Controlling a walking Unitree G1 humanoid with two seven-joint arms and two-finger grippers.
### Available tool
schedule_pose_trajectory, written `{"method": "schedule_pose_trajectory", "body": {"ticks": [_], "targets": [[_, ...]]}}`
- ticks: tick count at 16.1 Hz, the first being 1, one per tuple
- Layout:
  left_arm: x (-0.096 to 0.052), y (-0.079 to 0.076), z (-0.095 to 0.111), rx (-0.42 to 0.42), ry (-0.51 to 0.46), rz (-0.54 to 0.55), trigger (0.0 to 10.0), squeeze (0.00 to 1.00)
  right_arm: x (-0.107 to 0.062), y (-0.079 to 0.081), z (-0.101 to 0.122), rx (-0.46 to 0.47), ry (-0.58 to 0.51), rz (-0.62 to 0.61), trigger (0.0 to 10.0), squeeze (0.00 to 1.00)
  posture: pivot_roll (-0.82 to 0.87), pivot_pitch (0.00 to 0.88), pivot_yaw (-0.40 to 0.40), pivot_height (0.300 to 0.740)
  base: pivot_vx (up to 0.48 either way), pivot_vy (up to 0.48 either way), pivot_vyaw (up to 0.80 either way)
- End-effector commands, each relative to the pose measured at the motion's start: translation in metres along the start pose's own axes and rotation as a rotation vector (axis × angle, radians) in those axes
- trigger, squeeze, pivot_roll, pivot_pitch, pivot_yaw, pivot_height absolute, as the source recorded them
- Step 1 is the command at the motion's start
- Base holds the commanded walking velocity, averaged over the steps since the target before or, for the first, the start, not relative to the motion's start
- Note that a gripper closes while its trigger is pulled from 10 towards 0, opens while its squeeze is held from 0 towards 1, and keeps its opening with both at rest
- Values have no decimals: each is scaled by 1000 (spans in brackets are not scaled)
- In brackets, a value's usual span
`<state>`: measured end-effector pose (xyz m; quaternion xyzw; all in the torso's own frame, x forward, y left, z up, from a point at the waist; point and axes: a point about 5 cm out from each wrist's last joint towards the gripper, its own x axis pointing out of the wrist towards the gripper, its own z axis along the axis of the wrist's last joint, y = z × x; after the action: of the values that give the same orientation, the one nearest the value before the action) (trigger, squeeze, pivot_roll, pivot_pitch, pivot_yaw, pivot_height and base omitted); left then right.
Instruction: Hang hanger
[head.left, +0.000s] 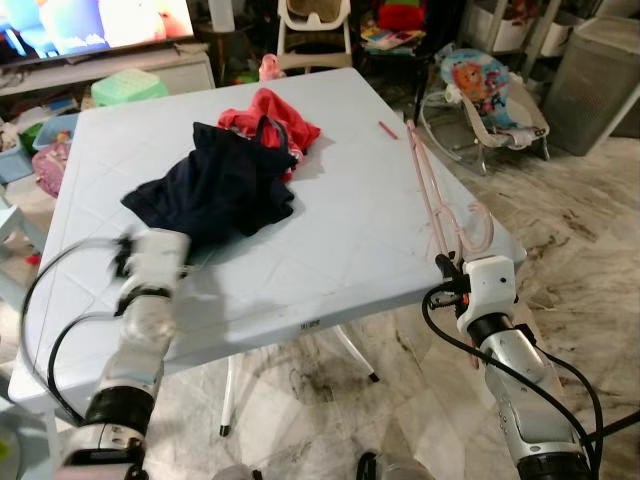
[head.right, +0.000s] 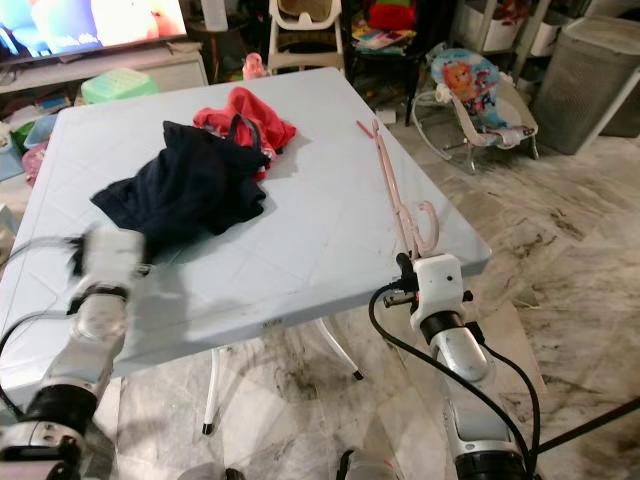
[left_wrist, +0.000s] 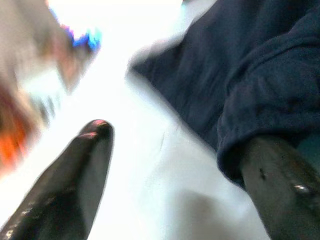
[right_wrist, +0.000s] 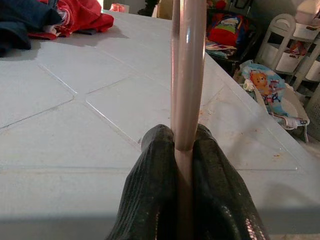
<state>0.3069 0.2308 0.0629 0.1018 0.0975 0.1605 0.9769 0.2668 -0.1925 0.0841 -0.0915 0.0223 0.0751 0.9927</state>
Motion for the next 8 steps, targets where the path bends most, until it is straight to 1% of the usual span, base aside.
{"method": "schedule_pose_trajectory", "body": {"ticks": [1,2,3,4,5,6,7,8], "targets": [[-5,-3,-15,-172,114,-6,10000,1000,2,4,-4,11,22,13,10000,0,-16,0,11,740,0,0,0],[-7,-7,-14,-214,108,-27,10000,1000,3,5,-3,12,21,15,10000,0,-16,0,11,740,0,0,0],[-8,-11,-12,-224,96,-46,10000,1000,3,5,-3,11,20,17,10000,0,-16,0,11,740,0,0,0],[-14,-21,1,-128,-18,-140,10000,1000,4,5,-3,10,18,18,10000,0,-14,0,11,740,0,0,0],[-17,-26,8,-62,-89,-182,10000,1000,4,5,-3,10,18,18,10000,0,-14,0,11,740,0,0,0],[-24,-32,21,50,-227,-213,10000,188,3,5,-3,10,18,17,10000,0,-14,0,11,740,0,0,0],[-27,-28,30,106,-311,-165,10000,0,3,6,-3,11,16,15,10000,0,-11,0,11,740,0,0,0],[-30,-25,39,146,-380,-124,10000,0,3,6,-3,11,13,14,10000,0,-11,0,11,740,0,0,0]]}}
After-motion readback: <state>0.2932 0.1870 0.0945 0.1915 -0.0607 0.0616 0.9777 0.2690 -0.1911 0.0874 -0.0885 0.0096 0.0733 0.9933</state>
